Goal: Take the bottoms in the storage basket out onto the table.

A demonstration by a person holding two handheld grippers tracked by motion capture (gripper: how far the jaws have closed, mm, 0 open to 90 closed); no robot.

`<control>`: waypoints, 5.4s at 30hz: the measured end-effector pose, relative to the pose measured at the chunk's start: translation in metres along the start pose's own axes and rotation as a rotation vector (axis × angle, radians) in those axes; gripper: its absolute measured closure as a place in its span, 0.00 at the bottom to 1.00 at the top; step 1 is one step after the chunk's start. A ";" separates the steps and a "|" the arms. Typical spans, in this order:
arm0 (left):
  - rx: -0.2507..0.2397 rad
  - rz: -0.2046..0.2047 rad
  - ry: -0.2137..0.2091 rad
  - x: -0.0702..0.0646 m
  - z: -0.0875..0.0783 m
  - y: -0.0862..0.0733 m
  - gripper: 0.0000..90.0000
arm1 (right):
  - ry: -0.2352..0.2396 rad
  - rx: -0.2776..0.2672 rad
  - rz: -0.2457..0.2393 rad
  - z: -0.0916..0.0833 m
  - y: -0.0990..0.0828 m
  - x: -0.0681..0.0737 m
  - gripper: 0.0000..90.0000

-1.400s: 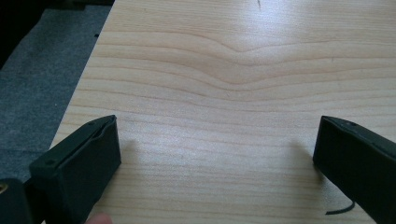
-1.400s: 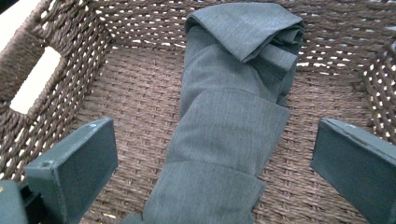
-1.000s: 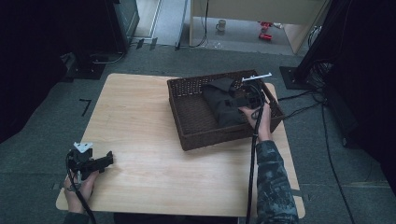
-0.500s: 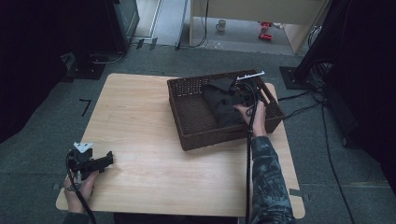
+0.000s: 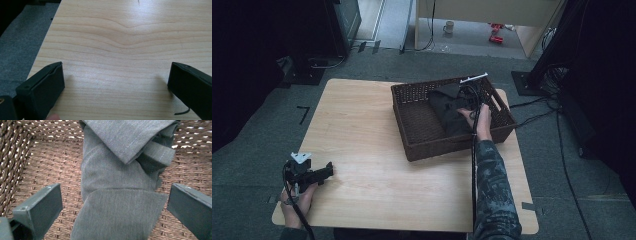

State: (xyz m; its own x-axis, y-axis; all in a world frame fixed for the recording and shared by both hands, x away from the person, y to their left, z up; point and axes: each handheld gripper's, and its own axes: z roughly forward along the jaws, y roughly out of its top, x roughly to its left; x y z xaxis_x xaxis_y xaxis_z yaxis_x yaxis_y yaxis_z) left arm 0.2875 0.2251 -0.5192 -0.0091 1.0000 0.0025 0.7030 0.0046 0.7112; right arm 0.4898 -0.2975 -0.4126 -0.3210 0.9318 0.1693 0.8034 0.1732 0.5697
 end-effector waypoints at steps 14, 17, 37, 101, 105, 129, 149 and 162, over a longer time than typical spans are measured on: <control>0.000 0.000 0.000 0.000 0.000 0.000 0.01 | -0.044 0.111 -0.021 0.027 0.010 0.007 0.00; 0.000 0.000 0.000 0.000 0.000 0.000 0.01 | -0.052 0.142 -0.022 0.032 0.011 0.008 0.01; 0.000 0.000 0.000 0.000 0.000 0.000 0.01 | -0.087 0.235 -0.012 0.045 0.012 0.009 0.60; -0.001 0.000 0.001 0.000 0.000 0.000 0.01 | 0.128 -0.267 -0.004 -0.070 0.005 0.013 0.66; -0.001 0.000 0.001 0.000 0.000 0.000 0.01 | 0.127 -0.285 -0.006 -0.077 0.006 0.015 0.66; 0.000 -0.002 0.000 0.000 0.000 0.000 0.01 | 0.104 -0.376 -0.052 -0.132 0.022 0.026 0.66; -0.001 -0.001 0.001 0.000 0.000 0.000 0.01 | 0.058 -0.388 -0.045 -0.174 0.017 0.026 0.66; 0.001 -0.001 0.001 0.000 0.000 0.000 0.01 | 0.062 -0.381 -0.053 -0.192 -0.008 0.026 0.66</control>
State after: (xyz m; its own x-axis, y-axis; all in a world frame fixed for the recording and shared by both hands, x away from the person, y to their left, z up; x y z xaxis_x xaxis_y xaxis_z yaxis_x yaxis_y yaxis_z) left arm 0.2872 0.2252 -0.5191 -0.0103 0.9999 0.0025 0.7033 0.0055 0.7108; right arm 0.3791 -0.3358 -0.2584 -0.3959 0.9018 0.1733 0.5445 0.0786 0.8351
